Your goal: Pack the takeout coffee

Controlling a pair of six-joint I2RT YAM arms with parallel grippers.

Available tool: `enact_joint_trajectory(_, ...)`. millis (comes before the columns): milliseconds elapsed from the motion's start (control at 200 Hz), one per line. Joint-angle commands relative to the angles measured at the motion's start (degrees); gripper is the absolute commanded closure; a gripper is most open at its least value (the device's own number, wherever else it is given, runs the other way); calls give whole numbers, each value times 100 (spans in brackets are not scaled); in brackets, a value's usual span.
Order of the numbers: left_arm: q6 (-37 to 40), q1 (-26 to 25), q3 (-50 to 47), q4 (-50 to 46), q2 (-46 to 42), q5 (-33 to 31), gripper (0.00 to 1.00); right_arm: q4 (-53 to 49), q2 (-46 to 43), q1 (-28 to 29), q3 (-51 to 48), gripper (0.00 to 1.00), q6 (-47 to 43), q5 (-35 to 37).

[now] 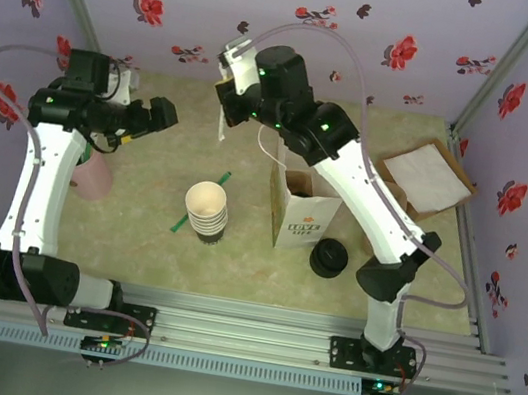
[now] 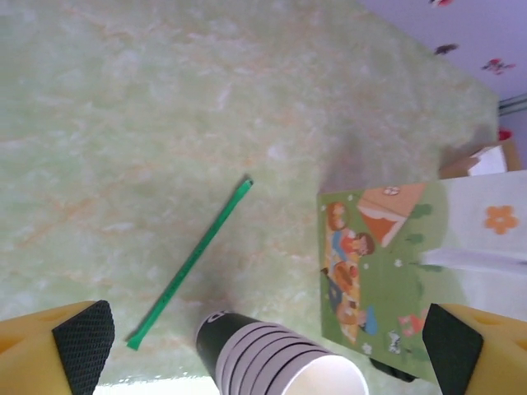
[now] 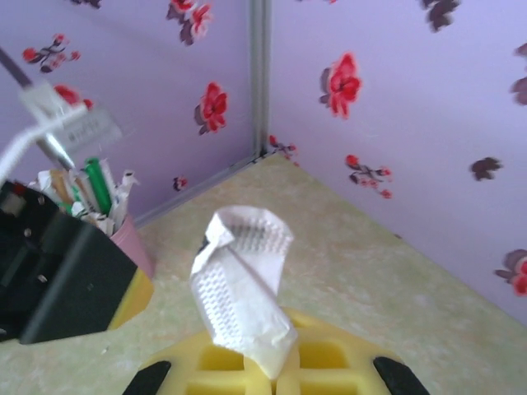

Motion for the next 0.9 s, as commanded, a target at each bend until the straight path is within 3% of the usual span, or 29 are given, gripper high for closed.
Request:
enact_joint_trajectory(0,-58,-267,-145,85,167,-560,1,-140,-554,-98,160,94,4,658)
enact_joint_trajectory(275,-67,-538,-819,336,553,-890,1,-357,-1468,-463,-341,92,-110,1495)
enact_joint_trajectory(510,51,-775,-787,364,1350,-888,5,-131,-2190,-1070,-1299,90,165,1686)
enact_joint_trajectory(700,133,-980,-763,463,2075,-942,11,99,-2211,-1742,-2068,91,892,853)
enact_joint_trajectory(895,335,-1269,-581,383,2675,-932,18,216,-1877,-1886,-2449,93,1262,279)
